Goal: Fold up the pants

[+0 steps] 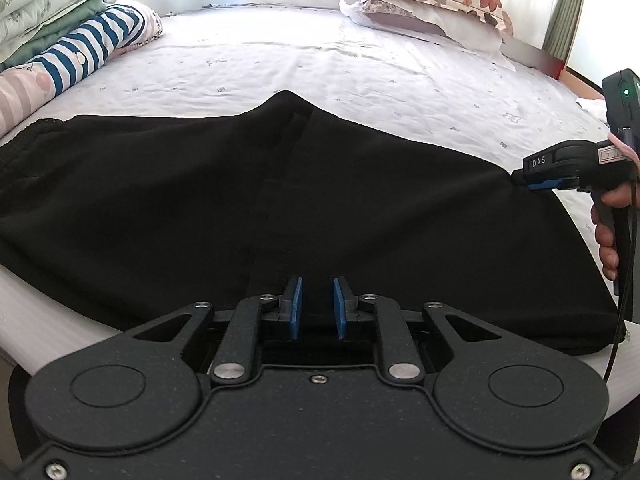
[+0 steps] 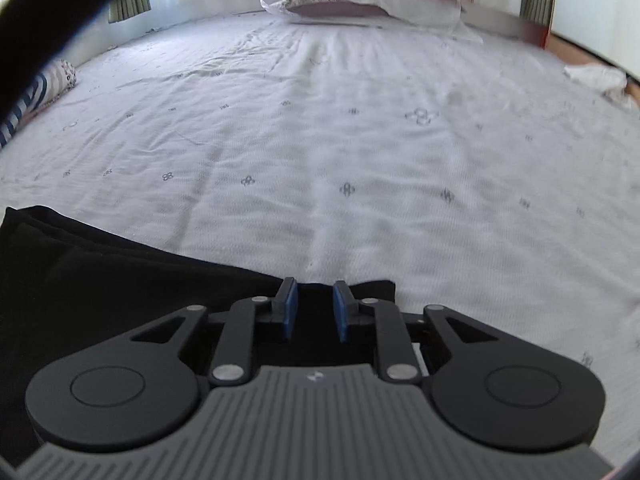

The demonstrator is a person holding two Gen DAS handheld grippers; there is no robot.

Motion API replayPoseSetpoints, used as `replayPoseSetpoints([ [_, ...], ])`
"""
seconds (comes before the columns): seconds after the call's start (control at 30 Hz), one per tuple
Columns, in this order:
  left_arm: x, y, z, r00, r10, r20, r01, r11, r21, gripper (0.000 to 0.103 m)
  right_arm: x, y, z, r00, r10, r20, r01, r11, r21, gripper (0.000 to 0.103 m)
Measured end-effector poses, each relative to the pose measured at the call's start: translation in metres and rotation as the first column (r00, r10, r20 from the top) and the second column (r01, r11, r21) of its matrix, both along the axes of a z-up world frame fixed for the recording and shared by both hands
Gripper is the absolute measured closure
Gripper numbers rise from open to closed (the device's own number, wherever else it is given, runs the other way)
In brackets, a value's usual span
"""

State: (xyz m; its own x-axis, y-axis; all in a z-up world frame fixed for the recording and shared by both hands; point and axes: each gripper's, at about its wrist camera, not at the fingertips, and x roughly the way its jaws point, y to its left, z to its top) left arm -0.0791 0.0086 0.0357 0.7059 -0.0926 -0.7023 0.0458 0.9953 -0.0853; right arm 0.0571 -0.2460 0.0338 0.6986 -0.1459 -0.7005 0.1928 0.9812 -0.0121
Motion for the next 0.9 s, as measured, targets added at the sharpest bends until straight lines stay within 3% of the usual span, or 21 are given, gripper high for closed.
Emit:
replayPoseSetpoints([
  [0.07,0.0,0.006,0.001,1.0,0.015,-0.001,-0.015,0.999,-0.034,0.086,-0.013,0.003,0.009,0.999,0.024,0.033,-0.025,0.999,0.026,0.045],
  [0.17,0.002,0.027,0.007,0.997,0.078,0.016,-0.076,0.994,-0.083,0.083,-0.051,0.01,0.02,0.993,0.063,0.099,-0.074,0.991,0.109,0.036],
  [0.27,0.005,0.054,0.018,0.982,0.18,0.061,-0.174,0.981,-0.084,0.072,-0.09,0.028,0.025,0.976,0.157,0.149,-0.173,0.98,0.098,0.025],
  [0.33,0.006,0.078,0.025,0.96,0.263,0.1,-0.253,0.963,-0.096,0.058,-0.116,0.045,0.021,0.961,0.236,0.143,-0.244,0.969,0.042,0.018],
  [0.43,0.014,0.12,0.03,0.911,0.393,0.127,-0.382,0.918,-0.103,0.046,-0.138,0.078,0.003,0.944,0.315,0.096,-0.303,0.945,-0.124,0.012],
  [0.5,0.018,0.15,0.03,0.862,0.495,0.114,-0.482,0.868,-0.118,0.044,-0.142,0.093,-0.018,0.945,0.325,0.043,-0.311,0.93,-0.197,0.012],
  [0.67,0.024,0.215,0.024,0.735,0.672,0.089,-0.649,0.735,-0.196,0.037,-0.146,0.084,-0.01,0.971,0.204,0.128,-0.193,0.977,-0.09,0.008],
  [0.77,0.022,0.244,0.016,0.667,0.74,0.088,-0.707,0.666,-0.236,0.032,-0.153,0.08,-0.001,0.965,0.165,0.205,-0.149,0.985,-0.091,0.008],
  [0.9,0.025,0.267,0.002,0.637,0.767,0.078,-0.737,0.636,-0.228,0.032,-0.161,0.076,0.008,0.953,0.145,0.267,-0.12,0.987,-0.108,0.008],
])
